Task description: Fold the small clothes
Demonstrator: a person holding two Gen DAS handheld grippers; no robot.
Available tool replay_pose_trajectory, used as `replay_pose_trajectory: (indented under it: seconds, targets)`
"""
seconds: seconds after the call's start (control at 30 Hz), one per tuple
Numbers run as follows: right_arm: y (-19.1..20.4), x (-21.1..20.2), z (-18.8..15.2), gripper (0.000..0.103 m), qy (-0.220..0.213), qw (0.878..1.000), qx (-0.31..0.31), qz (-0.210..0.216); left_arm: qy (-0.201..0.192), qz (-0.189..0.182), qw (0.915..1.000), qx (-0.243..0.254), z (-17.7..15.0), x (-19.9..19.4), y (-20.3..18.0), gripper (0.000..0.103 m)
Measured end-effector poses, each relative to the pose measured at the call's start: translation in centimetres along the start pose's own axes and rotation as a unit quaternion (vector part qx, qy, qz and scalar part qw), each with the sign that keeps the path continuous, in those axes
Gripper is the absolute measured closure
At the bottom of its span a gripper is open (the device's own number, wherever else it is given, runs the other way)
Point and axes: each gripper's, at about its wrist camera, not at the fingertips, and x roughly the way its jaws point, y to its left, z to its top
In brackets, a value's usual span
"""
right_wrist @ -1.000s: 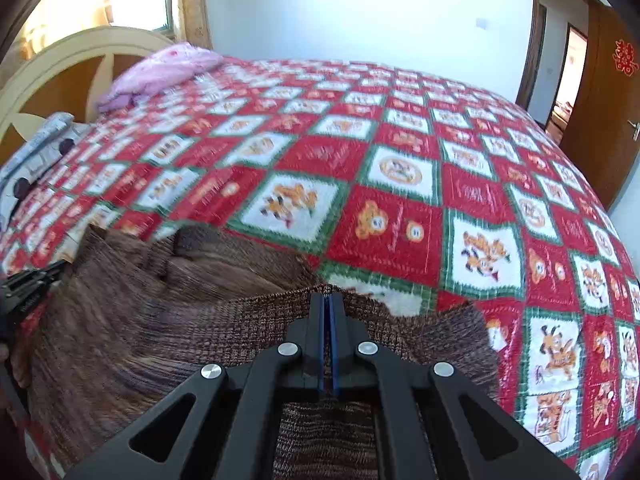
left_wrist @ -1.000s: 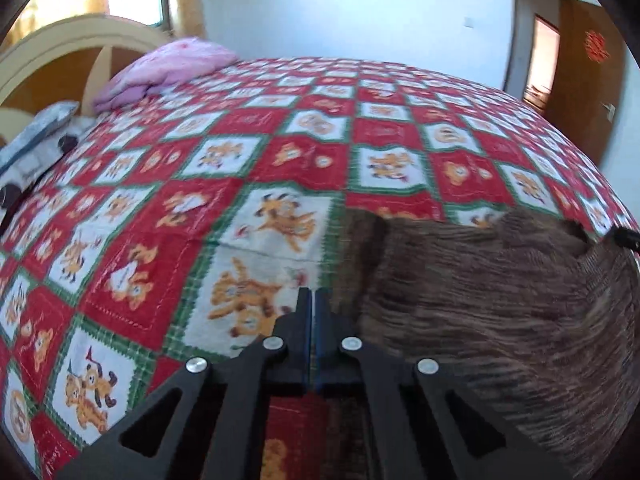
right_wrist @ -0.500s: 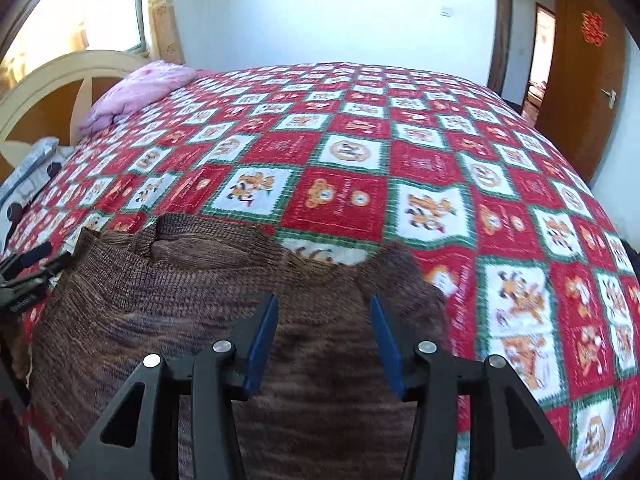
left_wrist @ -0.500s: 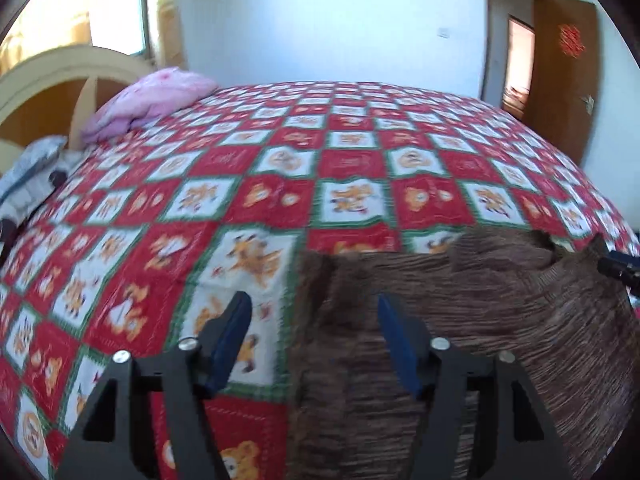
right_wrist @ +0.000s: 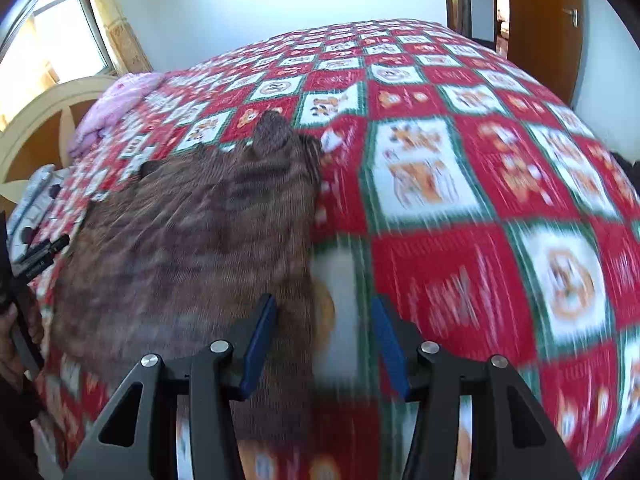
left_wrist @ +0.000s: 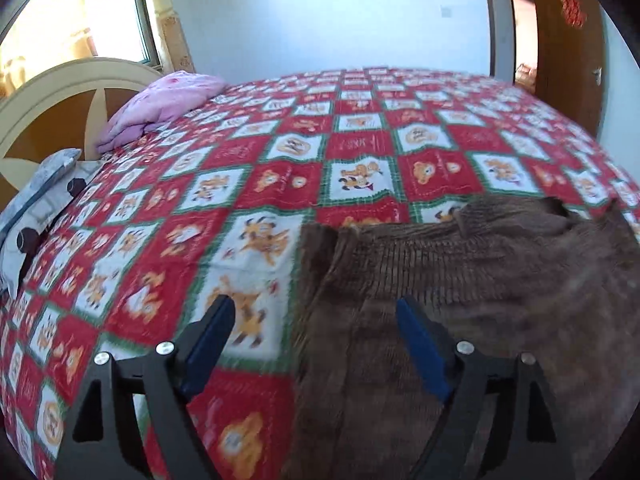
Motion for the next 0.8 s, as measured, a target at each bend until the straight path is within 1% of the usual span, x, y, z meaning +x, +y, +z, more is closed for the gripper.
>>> replay_pose_trajectory:
  seconds: [0.07,0.1,0.17,0.2,0.23,0.27,0.33,0.4,0.47,0.53,0.6,0.63,0.7,0.77,0.8]
  targets:
    - [-0.2,-0.8,-1.1,0.053,0.004,1.0,0.005,0.015,0.0,0.0,1.0,-0.004,-1.6,-1.5,1.0,0.017]
    - [-0.3,-1.0,-1.6,0.056,0.008,1.0,0.007,0.021,0.004,-0.002,1.0,-0.007,-2.5,-2.2,1.4,0.017]
    - [0.1,-0.8,-2.5,0.07,0.017,1.0,0.007,0.025,0.015,-0.009,0.9998,-0.011,-4.1,-2.7,1.9,0.017]
    - [0.2,-0.9,-2.7,0.081,0.013,1.0,0.005,0.021,0.019,-0.008,0.9998,-0.009,-4.6,-2.8,1.9,0.017]
    - [0.5,-1.1,-2.9,0.088,0.008,1.0,0.003,0.021,0.023,-0.004,0.9997,-0.006,-5.3,-2.9,1.9,0.017]
    - [0.7,-1.2,-3.0,0.09,0.005,1.0,0.003,0.025,0.026,0.0,0.9997,-0.003,-6.0,-2.9,1.9,0.017]
    - [1.3,-1.4,-3.1,0.1,0.002,1.0,-0.007,0.022,0.035,0.006,0.9993,-0.005,-6.7,-2.6,1.9,0.017]
    - [1.9,-1.6,-3.4,0.102,0.007,1.0,-0.019,0.015,0.037,0.006,0.9992,-0.014,-7.1,-2.4,2.0,0.017]
    - [2.3,-3.0,-3.6,0.102,-0.001,1.0,-0.03,0.008,0.034,0.012,0.9994,-0.004,-7.2,-2.5,1.8,0.016]
    - [2.7,-5.1,-4.0,0.102,-0.013,0.999,-0.043,0.007,0.033,0.021,0.9992,0.002,-7.2,-2.4,1.8,0.011]
    - [3.0,-6.5,-4.8,0.102,-0.014,0.998,-0.063,-0.015,0.036,0.024,0.999,0.001,-7.5,-2.3,2.1,0.007]
    - [3.2,-6.2,-5.3,0.102,-0.008,0.996,-0.078,-0.033,0.038,0.019,0.9991,-0.005,-7.7,-2.3,2.4,0.007]
    - [3.1,-4.7,-6.1,0.102,0.009,0.994,-0.094,-0.052,0.038,0.009,0.9991,-0.013,-8.0,-2.3,2.7,0.007]
    - [2.6,-3.3,-6.4,0.101,0.018,0.995,-0.087,-0.052,0.037,0.004,0.9992,-0.013,-8.1,-2.4,2.8,0.007]
    - [2.3,-3.3,-6.3,0.1,0.009,0.996,-0.08,-0.049,0.036,0.004,0.9993,-0.012,-8.2,-2.5,2.8,0.007]
